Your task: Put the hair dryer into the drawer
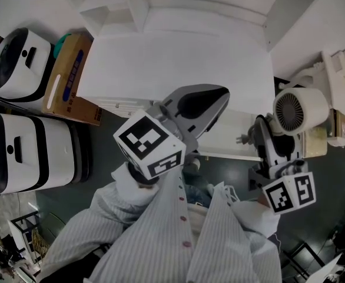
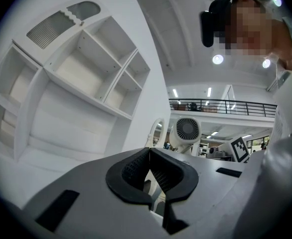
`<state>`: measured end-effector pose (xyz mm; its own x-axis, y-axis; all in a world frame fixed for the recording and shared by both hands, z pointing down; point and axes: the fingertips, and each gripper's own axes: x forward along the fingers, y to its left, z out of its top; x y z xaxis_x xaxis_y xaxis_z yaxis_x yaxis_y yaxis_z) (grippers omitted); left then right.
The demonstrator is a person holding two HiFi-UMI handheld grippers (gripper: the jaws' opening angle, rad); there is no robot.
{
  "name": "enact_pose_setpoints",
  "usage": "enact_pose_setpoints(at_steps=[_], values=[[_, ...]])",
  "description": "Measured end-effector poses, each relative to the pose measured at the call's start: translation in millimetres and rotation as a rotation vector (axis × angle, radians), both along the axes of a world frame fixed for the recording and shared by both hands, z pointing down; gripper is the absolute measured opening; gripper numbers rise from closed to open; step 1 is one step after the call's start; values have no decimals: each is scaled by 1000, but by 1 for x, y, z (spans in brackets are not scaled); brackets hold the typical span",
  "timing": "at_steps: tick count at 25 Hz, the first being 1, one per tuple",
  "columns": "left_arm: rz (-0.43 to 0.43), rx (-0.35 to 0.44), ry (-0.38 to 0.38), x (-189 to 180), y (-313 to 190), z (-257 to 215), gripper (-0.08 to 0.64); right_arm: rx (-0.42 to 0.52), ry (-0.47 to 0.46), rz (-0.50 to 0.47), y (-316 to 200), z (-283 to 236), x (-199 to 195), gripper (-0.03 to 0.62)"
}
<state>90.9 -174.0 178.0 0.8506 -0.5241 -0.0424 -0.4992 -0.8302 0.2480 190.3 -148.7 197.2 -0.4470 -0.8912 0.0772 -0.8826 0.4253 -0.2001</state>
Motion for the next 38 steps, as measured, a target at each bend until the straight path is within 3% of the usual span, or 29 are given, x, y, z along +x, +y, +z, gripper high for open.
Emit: enact_pose_setpoints(at_steps=[9,18,38], values=[[-2,2,-18,-1,-15,8,9,-3,6,-17,-17,3,0,215],[-51,-53,-35,-4,-30,29,9,-52,30,-63,-34,21,4,215],[-130,-209,-185,-24,-35,157,9,-307,268,-286,-39,173,-38,215]])
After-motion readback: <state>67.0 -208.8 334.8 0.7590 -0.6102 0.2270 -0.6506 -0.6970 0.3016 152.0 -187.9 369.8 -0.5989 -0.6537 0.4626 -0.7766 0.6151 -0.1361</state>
